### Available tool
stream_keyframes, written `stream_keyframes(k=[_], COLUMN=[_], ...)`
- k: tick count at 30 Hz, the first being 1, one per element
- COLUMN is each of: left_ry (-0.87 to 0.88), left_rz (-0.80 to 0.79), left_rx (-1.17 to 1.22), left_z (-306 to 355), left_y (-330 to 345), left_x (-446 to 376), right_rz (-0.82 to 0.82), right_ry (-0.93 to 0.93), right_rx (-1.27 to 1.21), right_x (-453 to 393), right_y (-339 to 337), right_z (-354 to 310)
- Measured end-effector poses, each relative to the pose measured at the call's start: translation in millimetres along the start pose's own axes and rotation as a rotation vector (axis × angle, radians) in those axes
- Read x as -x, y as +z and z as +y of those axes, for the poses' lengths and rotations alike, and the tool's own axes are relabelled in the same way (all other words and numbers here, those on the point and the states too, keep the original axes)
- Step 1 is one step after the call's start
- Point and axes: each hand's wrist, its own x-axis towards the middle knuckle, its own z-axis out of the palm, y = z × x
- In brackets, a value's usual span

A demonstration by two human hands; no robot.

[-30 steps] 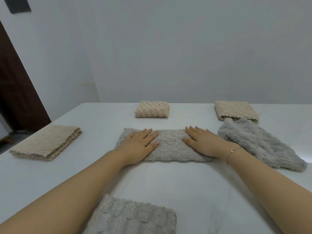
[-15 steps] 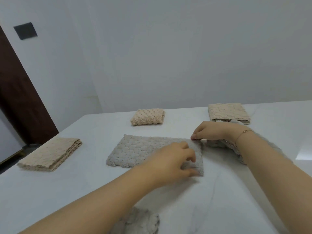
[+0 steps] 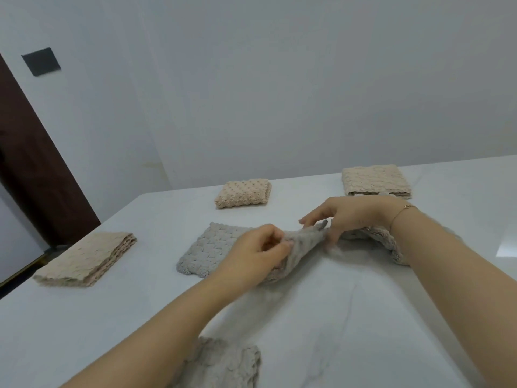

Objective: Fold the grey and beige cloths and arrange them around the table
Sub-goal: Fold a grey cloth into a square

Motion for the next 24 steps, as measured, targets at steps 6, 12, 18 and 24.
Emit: stream_keyframes(k=[6, 12, 18, 24], left_ry=[-0.22, -0.115, -0.179, -0.15], left_rz=[0.153, 0.255, 0.28, 0.441], left_rx=[0.668, 0.656, 0.759, 0.684], left_z=[-15, -37, -65, -81], left_y=[-40, -69, -72, -95], left_x=[9, 19, 28, 27], right_rz=[0.083, 0.344, 0.403, 0.328], right_ry=[-0.214, -0.244, -0.217, -0.172], right_rx=[-0.482, -0.705, -0.662, -0.628], right_x=[-12, -34, -50, -74], right_y=[15, 41, 65, 61], right_z=[-9, -38, -58, -77])
